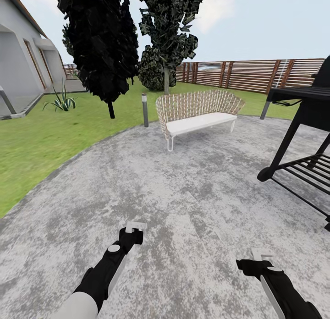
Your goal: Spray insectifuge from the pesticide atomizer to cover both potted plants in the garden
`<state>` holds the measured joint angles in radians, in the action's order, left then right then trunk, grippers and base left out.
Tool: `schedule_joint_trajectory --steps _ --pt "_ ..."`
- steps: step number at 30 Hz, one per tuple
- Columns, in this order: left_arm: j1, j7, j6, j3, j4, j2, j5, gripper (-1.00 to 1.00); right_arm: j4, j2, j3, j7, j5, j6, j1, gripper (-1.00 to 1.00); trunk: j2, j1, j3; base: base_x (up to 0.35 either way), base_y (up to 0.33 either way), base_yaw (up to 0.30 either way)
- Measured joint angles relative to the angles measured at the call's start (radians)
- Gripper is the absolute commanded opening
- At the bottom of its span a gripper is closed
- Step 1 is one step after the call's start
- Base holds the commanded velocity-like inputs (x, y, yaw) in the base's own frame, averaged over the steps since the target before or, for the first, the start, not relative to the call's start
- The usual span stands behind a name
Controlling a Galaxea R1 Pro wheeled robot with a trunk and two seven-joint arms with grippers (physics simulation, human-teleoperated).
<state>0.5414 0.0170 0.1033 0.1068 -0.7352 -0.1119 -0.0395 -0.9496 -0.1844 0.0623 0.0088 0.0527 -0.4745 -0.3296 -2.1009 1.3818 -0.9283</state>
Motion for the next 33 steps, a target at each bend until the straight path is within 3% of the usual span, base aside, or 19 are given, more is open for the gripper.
schedule_joint_trajectory --steps 8,17,33 --pt "0.0 -0.001 0.004 -0.002 -0.038 0.003 -0.001 -1.0 -0.007 0.0 0.002 0.001 0.0 0.0 0.0 1.0 0.056 -0.031 0.025 0.0 0.0 0.0" --pt "0.0 -0.001 0.003 -0.002 -0.038 0.006 0.001 -1.0 -0.099 -0.008 0.009 0.001 0.003 -0.001 0.001 1.0 0.119 -0.065 0.053 0.0 0.0 0.0" --pt "0.0 0.0 0.003 0.0 -0.038 0.007 0.001 -1.0 -0.103 -0.009 0.012 0.0 0.001 -0.001 0.0 1.0 0.231 -0.127 0.104 0.0 0.0 0.015"
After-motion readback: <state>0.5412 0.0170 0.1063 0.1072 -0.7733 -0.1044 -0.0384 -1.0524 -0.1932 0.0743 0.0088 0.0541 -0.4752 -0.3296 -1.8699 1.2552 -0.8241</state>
